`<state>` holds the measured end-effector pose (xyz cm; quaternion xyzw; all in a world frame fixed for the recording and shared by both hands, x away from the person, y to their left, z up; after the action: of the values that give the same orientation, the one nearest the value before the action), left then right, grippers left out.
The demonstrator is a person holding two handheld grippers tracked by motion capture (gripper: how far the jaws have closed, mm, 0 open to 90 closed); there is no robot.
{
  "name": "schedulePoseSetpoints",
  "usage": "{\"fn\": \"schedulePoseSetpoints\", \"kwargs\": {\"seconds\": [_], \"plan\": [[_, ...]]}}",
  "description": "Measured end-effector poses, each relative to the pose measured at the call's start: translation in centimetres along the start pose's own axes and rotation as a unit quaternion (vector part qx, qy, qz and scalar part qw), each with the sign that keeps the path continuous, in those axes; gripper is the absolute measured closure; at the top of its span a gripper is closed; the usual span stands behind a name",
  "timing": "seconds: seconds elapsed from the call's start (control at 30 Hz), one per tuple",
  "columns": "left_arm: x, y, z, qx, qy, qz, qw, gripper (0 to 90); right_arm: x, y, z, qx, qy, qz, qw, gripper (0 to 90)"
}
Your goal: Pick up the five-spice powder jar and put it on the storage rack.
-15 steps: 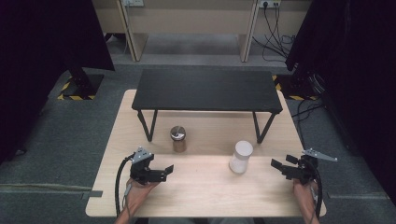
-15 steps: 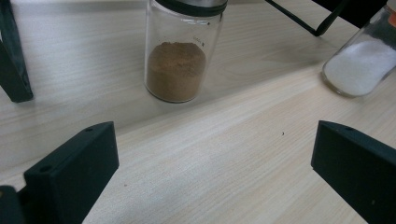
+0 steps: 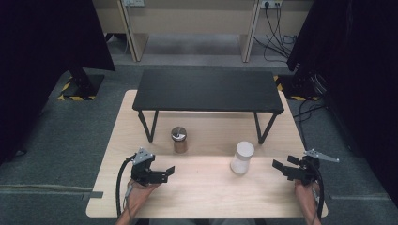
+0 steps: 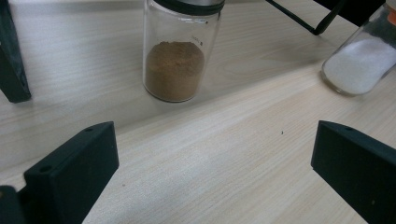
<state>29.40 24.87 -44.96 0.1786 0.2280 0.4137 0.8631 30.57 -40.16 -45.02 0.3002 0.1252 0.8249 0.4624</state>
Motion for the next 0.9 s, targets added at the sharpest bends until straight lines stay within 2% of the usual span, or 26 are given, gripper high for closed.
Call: {"fn": "schedulePoseSetpoints", "kwargs": {"seconds": [0.9], "plan": [[-0.04, 0.00, -0.13, -0.005, -0.001, -0.003, 1.0000, 0.0, 0.06, 0.01, 0.02, 0.001, 0.001, -0.001, 1.0000, 2.8]]}}
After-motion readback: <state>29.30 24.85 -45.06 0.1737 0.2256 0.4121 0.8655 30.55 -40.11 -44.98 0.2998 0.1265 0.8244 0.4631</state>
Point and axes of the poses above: each handheld gripper's, and its own axes: y roughly backward along the jaws, z roughly out of its top, x roughly to its left, the point moved 5 cm from there along -y, roughly forward along the jaws, and after that the axes turned 2 degrees about -z, right-handed, at the moved point
